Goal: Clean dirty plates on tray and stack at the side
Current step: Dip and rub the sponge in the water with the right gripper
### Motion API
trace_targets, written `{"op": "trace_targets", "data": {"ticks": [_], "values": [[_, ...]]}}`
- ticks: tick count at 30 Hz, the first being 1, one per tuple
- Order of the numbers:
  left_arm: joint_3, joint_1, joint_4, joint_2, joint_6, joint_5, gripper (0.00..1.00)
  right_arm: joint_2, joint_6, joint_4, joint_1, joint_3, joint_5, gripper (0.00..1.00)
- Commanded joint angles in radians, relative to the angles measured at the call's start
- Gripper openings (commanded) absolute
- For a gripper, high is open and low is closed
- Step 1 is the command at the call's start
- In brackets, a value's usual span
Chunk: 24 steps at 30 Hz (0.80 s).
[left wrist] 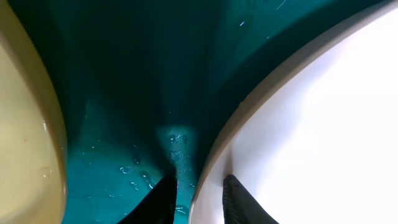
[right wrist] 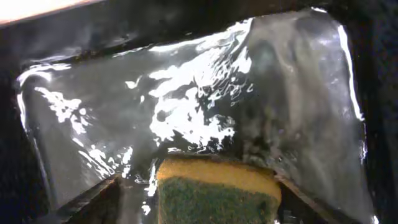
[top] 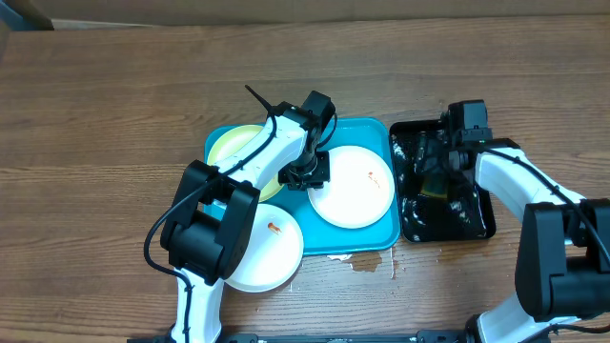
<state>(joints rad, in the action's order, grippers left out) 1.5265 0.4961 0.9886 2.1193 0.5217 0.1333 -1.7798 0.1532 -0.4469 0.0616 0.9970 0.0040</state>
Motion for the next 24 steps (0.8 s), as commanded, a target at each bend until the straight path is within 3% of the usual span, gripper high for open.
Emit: {"op": "trace_targets", "data": {"ticks": [1,3,4,6,7,9,11,15,18,24], "values": [[-0.009,0.002,-0.006,0.013,-0.002,-0.015,0.28,-0.011,-0.001,0.001,0.003,0.023,-0.005,0.63],[-0.009,0.002,-0.011,0.013,-0.002,-0.014,0.28,-0.013,-0.001,0.001,0.003,0.023,-0.004,0.49],[-0.009,0.002,-0.014,0.013,-0.002,-0.014,0.28,-0.014,-0.001,0.001,0.003,0.023,-0.005,0.32],[-0.009,0.002,-0.018,0.013,-0.002,-0.015,0.25,-0.014,-0.001,0.000,0.003,0.024,-0.005,0.25],[-0.009,0.002,-0.018,0.013,-0.002,-0.015,0.22,-0.014,-0.001,-0.001,0.003,0.025,-0.005,0.28],[-0.009,0.002,-0.018,0.013,-0.002,-0.021,0.20,-0.010,-0.001,-0.011,0.003,0.028,-0.005,0.66],[-0.009,0.002,-0.018,0.013,-0.002,-0.034,0.25,0.002,-0.005,-0.053,0.003,0.039,-0.005,0.93],[-0.009,0.002,-0.018,0.013,-0.002,-0.036,0.30,0.021,-0.005,-0.163,0.003,0.055,-0.005,0.92],[-0.009,0.002,-0.018,0.013,-0.002,-0.036,0.32,0.016,0.017,-0.222,0.003,0.045,-0.005,0.81],[-0.009,0.002,-0.019,0.013,-0.002,-0.036,0.32,0.005,0.029,-0.155,0.014,-0.009,-0.005,0.75]]}}
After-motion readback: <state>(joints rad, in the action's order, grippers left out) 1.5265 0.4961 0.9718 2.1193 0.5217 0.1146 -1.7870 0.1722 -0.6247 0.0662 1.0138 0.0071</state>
